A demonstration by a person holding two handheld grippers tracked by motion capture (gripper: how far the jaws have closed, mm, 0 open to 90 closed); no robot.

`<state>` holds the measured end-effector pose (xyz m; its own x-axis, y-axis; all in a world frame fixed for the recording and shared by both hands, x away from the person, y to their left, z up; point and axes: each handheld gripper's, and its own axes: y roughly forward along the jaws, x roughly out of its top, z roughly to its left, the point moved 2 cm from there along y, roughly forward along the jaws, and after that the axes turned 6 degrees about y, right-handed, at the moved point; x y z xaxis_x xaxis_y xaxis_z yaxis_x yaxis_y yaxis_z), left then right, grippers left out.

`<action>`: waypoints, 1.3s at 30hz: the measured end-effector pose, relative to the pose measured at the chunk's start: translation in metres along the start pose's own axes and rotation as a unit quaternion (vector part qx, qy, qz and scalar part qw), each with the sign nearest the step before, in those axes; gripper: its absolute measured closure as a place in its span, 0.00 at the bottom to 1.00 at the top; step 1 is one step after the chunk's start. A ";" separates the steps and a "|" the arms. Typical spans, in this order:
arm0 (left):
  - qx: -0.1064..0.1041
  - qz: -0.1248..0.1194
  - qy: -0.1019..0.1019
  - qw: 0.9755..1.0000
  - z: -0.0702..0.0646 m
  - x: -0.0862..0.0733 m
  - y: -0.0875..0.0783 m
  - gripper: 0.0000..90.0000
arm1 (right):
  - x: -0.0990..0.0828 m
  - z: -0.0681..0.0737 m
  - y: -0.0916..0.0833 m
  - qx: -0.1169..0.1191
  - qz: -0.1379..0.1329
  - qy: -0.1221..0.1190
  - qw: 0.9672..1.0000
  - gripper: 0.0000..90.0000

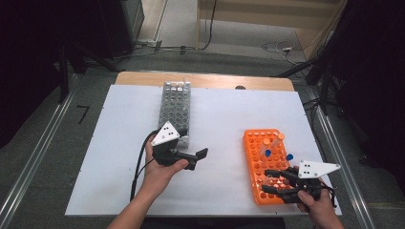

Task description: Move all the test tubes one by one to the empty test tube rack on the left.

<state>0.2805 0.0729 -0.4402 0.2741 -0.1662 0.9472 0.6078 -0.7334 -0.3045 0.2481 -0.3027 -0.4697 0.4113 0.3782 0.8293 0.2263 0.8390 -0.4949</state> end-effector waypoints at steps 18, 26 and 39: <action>-0.002 0.000 -0.004 1.000 0.000 -0.001 0.002 0.01 | -0.010 -0.008 0.007 -0.012 0.074 -0.009 0.997 0.69; -0.001 0.003 -0.003 1.000 0.000 -0.002 0.004 0.01 | -0.010 -0.007 0.008 -0.019 0.079 -0.015 0.997 0.73; 0.000 0.005 -0.001 1.000 -0.001 -0.002 0.004 0.01 | -0.006 -0.002 0.011 -0.027 0.084 -0.024 0.996 0.73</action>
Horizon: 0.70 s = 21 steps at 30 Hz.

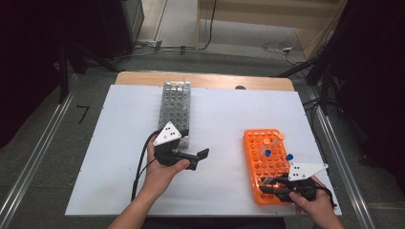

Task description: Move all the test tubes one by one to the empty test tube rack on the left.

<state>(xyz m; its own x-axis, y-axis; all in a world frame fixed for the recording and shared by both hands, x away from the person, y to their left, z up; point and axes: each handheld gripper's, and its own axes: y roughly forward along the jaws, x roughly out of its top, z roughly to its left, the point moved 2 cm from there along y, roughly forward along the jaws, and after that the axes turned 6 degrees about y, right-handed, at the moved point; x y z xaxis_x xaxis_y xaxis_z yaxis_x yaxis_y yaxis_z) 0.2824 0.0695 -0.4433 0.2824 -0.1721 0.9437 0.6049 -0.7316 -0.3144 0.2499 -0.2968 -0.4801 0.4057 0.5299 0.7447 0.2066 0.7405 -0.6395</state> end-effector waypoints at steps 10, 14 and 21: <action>0.001 0.000 0.001 1.000 -0.001 0.000 0.000 0.01 | 0.001 0.001 0.003 -0.016 0.010 -0.015 1.000 0.81; -0.001 -0.002 0.002 1.000 -0.002 0.000 0.000 0.01 | 0.002 0.003 0.004 -0.020 0.013 -0.022 0.999 0.81; -0.006 -0.004 0.006 1.000 -0.004 0.002 0.000 0.03 | 0.006 0.002 -0.005 -0.013 -0.011 -0.009 1.000 0.81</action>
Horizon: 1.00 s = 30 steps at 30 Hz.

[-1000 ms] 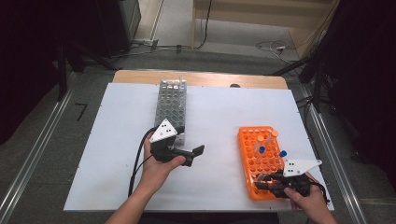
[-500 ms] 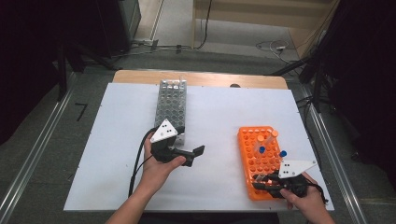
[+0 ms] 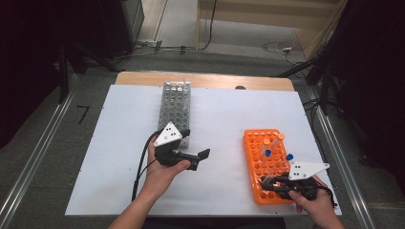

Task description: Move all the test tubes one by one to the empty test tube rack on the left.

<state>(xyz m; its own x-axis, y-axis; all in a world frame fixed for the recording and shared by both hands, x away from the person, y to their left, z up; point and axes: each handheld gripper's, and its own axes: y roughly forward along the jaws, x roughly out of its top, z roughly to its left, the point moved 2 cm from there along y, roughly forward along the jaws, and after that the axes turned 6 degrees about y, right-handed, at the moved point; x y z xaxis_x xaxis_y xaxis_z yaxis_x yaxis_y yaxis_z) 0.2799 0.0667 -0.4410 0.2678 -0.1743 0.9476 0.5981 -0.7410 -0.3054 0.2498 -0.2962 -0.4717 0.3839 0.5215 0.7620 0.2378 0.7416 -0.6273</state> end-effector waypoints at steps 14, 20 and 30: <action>-0.036 -0.002 0.008 0.999 -0.015 0.004 0.009 0.00 | 0.013 -0.004 -0.016 0.005 -0.061 0.027 0.998 0.82; -0.056 -0.003 0.012 0.998 -0.027 0.008 0.016 0.00 | 0.019 -0.001 -0.011 0.015 -0.069 0.030 0.997 0.82; -0.101 0.004 0.023 0.995 -0.049 0.011 0.034 0.03 | 0.030 0.007 0.006 0.035 -0.072 0.028 0.996 0.81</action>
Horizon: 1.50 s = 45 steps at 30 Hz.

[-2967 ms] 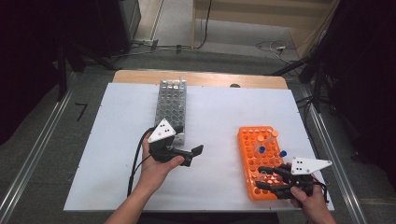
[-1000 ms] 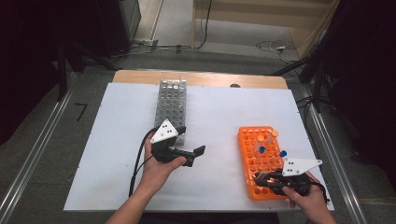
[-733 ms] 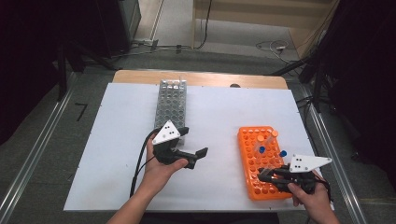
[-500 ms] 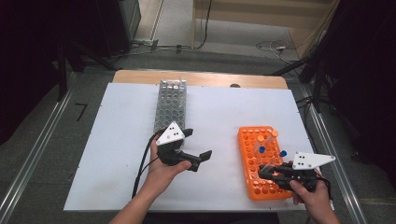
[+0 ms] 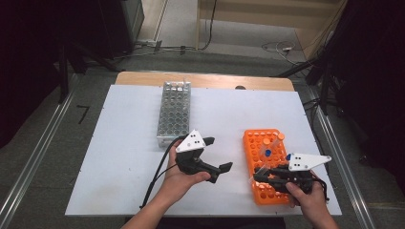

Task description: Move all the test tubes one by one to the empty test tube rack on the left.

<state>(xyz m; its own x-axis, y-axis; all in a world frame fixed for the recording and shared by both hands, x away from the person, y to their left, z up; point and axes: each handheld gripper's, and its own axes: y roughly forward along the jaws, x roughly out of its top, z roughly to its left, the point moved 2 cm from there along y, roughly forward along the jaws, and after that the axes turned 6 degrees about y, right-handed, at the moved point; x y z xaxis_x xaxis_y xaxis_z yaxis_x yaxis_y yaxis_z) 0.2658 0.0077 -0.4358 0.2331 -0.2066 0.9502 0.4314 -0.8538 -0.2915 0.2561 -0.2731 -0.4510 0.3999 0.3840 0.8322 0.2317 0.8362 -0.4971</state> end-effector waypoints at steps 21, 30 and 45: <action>-0.093 0.011 0.047 0.994 -0.033 0.003 0.030 0.68 | 0.010 0.016 0.033 0.023 0.021 -0.004 0.999 0.81; -0.106 0.019 0.052 0.993 -0.035 0.001 0.034 0.81 | 0.011 0.017 0.036 0.032 0.024 -0.001 0.999 0.81; -0.094 0.014 0.075 0.993 -0.036 0.001 0.032 0.85 | 0.010 0.016 0.037 0.045 0.022 0.012 0.999 0.77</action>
<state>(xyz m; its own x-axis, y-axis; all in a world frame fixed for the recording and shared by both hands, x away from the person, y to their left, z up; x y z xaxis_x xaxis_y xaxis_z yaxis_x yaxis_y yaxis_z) 0.2482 -0.0372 -0.4400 0.1049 -0.2874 0.9521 0.2530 -0.9181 -0.3050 0.2549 -0.2319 -0.4571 0.4302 0.4126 0.8029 0.1329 0.8508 -0.5084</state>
